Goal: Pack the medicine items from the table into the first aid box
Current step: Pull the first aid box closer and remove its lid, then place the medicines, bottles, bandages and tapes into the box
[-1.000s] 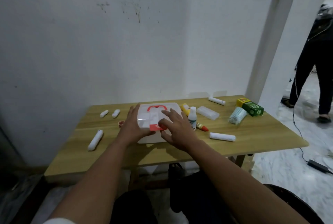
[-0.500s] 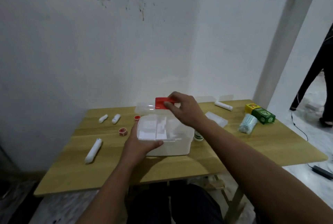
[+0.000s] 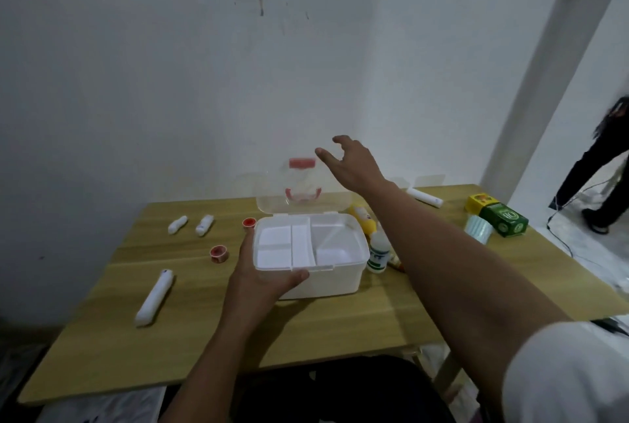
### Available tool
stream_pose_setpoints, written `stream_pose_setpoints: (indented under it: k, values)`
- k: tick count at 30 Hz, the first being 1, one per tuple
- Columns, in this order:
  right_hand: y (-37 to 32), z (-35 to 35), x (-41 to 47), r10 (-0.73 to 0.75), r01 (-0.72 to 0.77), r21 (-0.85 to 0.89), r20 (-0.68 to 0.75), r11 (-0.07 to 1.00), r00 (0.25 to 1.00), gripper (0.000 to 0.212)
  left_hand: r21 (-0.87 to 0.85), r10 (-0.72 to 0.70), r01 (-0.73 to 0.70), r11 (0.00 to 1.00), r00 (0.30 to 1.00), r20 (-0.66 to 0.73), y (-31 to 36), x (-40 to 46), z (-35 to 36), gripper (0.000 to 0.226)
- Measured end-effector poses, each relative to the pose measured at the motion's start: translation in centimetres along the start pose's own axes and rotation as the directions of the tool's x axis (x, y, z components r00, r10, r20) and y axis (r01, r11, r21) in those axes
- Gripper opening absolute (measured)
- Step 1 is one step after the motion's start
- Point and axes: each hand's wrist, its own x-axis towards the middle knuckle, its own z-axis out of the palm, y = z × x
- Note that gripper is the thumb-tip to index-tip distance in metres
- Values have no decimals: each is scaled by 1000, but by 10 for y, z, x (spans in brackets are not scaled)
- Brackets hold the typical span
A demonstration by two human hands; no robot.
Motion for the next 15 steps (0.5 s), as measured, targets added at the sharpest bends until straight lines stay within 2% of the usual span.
stream_pose_setpoints:
  k: [4,6,8,11,15]
  values:
    - [50,-27,-14,29,-33,-92,-44,995,999,53,-25,20,-20,999,999,-26,2,-2,4,96]
    - [87,-49,-19,104,-117,-118,-110,986,988,43,-17,17,-18,1000,999,-50,3,0,5,86]
    - [127,-74,-26,214,-238,-133,-171,962,962,36,10,37,-37,999,998,-41,2,4,5,89]
    - [187,-109,-36,386,-422,-164,-212,892,898,38,51,28,-27,998,999,-18,-3,8,7,100]
    - [258,-131,-45,574,-604,-239,-186,761,797,44,103,10,-6,995,999,-34,-7,11,10,107]
